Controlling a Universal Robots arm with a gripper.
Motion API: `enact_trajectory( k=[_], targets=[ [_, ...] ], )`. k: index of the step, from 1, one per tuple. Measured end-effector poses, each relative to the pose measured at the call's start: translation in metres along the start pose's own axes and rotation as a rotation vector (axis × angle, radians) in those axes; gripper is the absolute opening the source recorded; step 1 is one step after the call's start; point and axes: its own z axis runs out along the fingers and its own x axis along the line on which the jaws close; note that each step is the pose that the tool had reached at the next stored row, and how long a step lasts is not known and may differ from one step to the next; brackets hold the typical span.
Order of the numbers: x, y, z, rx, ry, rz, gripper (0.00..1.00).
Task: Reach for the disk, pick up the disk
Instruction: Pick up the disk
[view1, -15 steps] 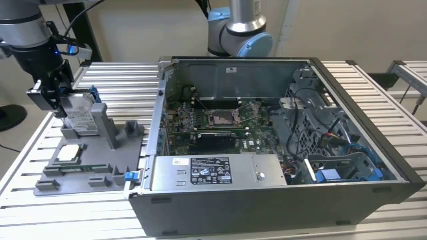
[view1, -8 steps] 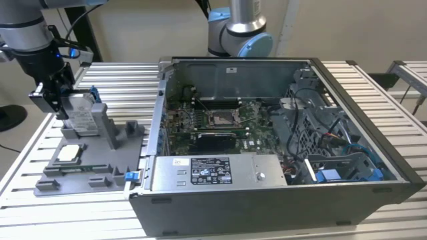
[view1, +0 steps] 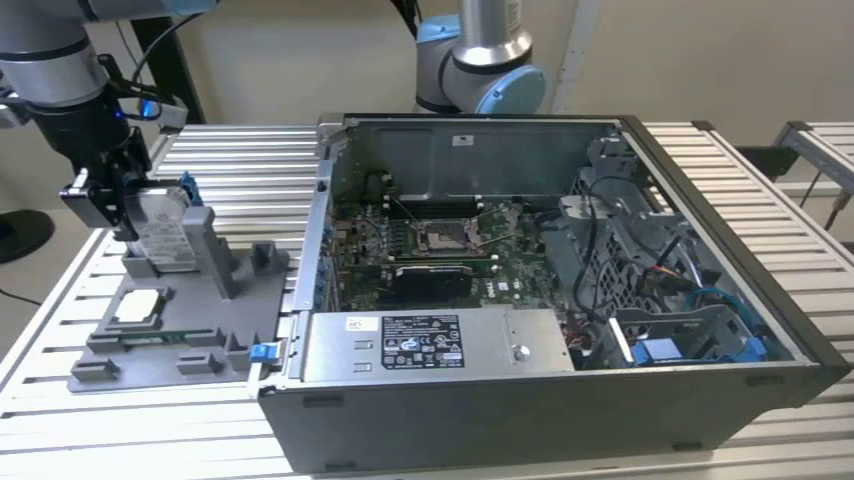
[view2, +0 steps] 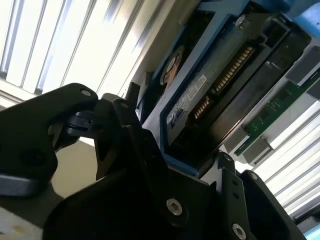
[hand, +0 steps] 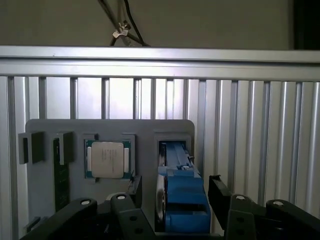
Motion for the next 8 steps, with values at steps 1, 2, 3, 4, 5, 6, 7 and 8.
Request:
enact_trajectory(
  k=[1,2,3,4,5,6,7,8],
  targets=[
    [0.0000,0.0000,0.0004,-0.0001,0.0000,0.000,1.00],
    [0.0000,-0.0001,0.0008,-0.0002,0.0001,0.000,1.00],
    [0.0001,-0.0002,0.0012,-0.0003,0.0001,0.000,1.00],
    [0.0000,-0.0004,0.0017,-0.0001,0.0001,0.000,1.00],
    [0.0000,-0.0005,0.0021,0.0000,0.0000,0.000,1.00],
    [0.0000,-0.0005,0.0023,0.0004,-0.0001,0.000,1.00],
    [0.0000,-0.0006,0.0024,0.0004,-0.0002,0.000,1.00],
    [0.0000,-0.0006,0.0024,0.0004,-0.0002,0.000,1.00]
  ],
)
